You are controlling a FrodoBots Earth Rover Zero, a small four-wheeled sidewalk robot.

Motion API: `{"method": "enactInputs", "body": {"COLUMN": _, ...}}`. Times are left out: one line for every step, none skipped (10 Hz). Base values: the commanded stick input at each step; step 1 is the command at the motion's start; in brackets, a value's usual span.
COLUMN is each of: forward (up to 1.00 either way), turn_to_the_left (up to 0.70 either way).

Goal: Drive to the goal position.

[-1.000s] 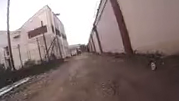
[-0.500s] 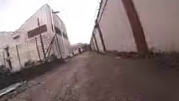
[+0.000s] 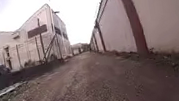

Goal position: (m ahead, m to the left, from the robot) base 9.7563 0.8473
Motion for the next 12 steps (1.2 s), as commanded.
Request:
{"method": "enactInputs", "body": {"forward": 0.71, "turn_to_the_left": 0.0}}
{"method": "enactInputs", "body": {"forward": 0.85, "turn_to_the_left": 0.0}}
{"method": "enactInputs", "body": {"forward": 0.85, "turn_to_the_left": 0.0}}
{"method": "enactInputs", "body": {"forward": 0.85, "turn_to_the_left": 0.0}}
{"method": "enactInputs", "body": {"forward": 0.85, "turn_to_the_left": 0.0}}
{"method": "enactInputs", "body": {"forward": 0.85, "turn_to_the_left": 0.0}}
{"method": "enactInputs", "body": {"forward": 0.85, "turn_to_the_left": 0.0}}
{"method": "enactInputs", "body": {"forward": 0.85, "turn_to_the_left": 0.0}}
{"method": "enactInputs", "body": {"forward": 0.85, "turn_to_the_left": 0.0}}
{"method": "enactInputs", "body": {"forward": 0.85, "turn_to_the_left": 0.0}}
{"method": "enactInputs", "body": {"forward": 0.85, "turn_to_the_left": 0.0}}
{"method": "enactInputs", "body": {"forward": 0.85, "turn_to_the_left": 0.0}}
